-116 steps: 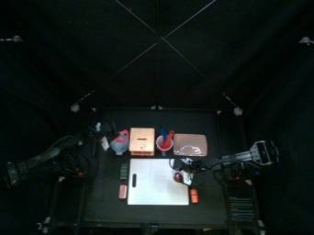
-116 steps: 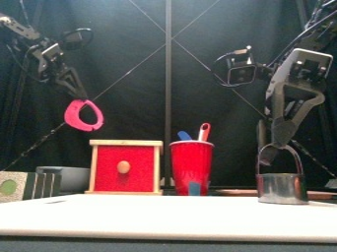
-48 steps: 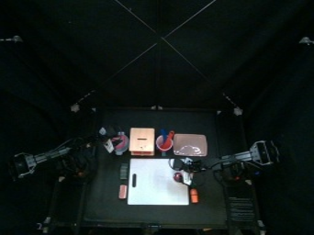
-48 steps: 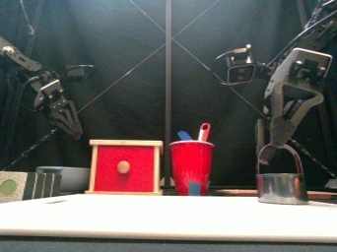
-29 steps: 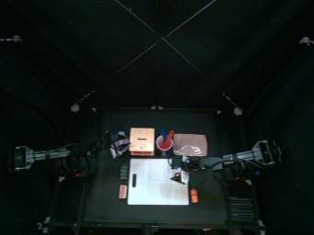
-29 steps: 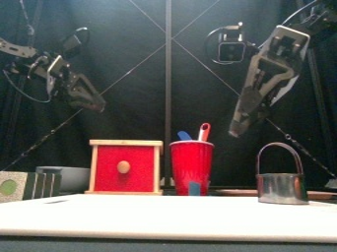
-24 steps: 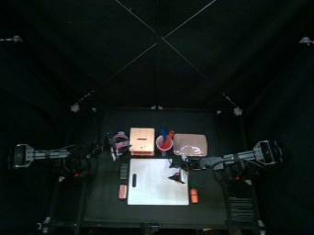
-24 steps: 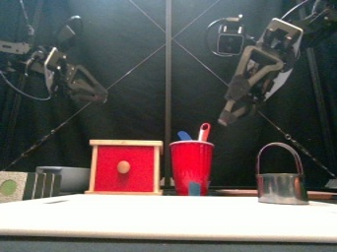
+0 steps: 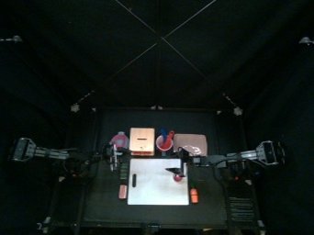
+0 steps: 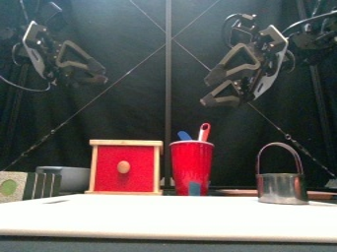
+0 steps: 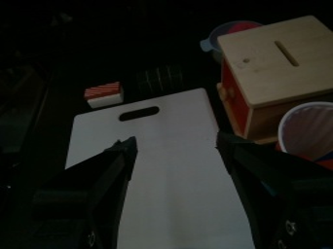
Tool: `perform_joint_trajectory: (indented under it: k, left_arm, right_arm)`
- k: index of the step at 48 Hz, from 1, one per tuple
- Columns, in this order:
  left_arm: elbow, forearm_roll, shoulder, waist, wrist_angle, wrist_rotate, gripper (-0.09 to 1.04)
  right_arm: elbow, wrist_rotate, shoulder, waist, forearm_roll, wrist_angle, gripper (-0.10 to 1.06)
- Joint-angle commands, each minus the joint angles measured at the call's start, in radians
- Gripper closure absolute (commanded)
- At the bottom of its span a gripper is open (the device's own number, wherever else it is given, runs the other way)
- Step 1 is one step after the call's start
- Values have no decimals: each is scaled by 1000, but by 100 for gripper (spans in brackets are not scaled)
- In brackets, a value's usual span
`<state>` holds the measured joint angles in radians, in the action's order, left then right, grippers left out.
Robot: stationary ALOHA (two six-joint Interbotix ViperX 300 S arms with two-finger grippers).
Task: Get the cutter from the drawer then cut the dough then place the extra dough in the bowl
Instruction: Place the extra dough in the bowl
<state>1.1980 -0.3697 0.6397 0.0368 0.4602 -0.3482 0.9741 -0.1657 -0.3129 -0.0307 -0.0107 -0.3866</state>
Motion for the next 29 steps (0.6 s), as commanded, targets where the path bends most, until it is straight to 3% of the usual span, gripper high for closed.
perform_joint_trajectory:
  k: [1,29]
  left_arm:
    - [-11,-35,0,23,14,-3,18]
    - [-6,-51,-75,44,32,-5,18]
  right_arm:
    - [8,0,-25,-11,11,-66,0]
    - [17,-3,-25,-54,71,-184,0]
